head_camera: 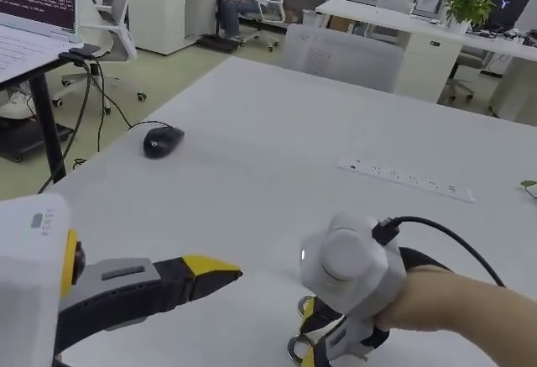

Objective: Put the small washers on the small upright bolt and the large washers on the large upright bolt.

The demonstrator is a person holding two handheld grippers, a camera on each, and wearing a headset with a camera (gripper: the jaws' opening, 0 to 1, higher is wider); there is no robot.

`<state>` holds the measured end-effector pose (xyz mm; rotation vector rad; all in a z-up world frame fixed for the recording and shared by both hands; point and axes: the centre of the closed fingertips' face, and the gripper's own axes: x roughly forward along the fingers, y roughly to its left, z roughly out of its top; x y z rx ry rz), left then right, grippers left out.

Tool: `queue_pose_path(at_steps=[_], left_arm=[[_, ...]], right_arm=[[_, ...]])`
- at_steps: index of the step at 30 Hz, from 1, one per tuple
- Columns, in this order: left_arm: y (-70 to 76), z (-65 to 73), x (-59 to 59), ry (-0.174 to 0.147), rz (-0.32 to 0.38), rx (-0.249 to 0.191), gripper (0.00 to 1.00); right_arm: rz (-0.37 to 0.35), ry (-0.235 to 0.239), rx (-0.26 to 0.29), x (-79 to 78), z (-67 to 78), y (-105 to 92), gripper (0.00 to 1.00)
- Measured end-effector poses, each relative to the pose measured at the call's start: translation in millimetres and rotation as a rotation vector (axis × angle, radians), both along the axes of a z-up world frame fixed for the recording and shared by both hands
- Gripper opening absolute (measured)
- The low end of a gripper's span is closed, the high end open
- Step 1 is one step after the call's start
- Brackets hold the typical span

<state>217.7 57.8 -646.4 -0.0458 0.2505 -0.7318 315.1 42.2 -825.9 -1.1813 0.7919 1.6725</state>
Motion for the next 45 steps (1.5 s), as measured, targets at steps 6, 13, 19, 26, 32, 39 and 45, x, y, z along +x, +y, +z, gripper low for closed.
queue_pose_path(at_steps=[6, 13, 19, 26, 32, 39, 45], left_arm=[[-0.3, -1.0, 2.7, -0.002, 0.001, -0.002, 0.66], [-0.8, 0.4, 2.3, -0.008, 0.001, -0.009, 0.66], [-2.1, -1.3, 1.6, -0.001, -0.003, -0.002, 0.66], [-2.6, -1.1, 1.4, 0.0, 0.0, 0.0, 0.66], [-2.7, -1.9, 1.4, 0.004, -0.001, 0.003, 0.66], [-7.0, -1.6, 3.1, 0.002, -0.015, 0.003, 0.66], [-8.6, -2.4, 4.0, 0.003, -0.021, 0.001, 0.66]], right_arm=[[0.01, -0.012, -0.003, 0.0, -0.1, 0.5, 0.27], [0.016, -0.03, -0.016, 0.9, 0.3, 1.2, 0.23], [0.001, -0.019, -0.01, 1.7, 1.4, 2.7, 0.22], [0.005, -0.018, -0.011, -0.6, 3.3, 1.2, 0.21], [-0.024, -0.022, 0.023, 8.4, 20.3, -0.8, 0.21], [-0.046, -0.068, 0.044, 30.1, 43.3, -5.3, 0.21], [-0.072, -0.103, 0.063, 51.4, 61.2, -7.8, 0.22]])
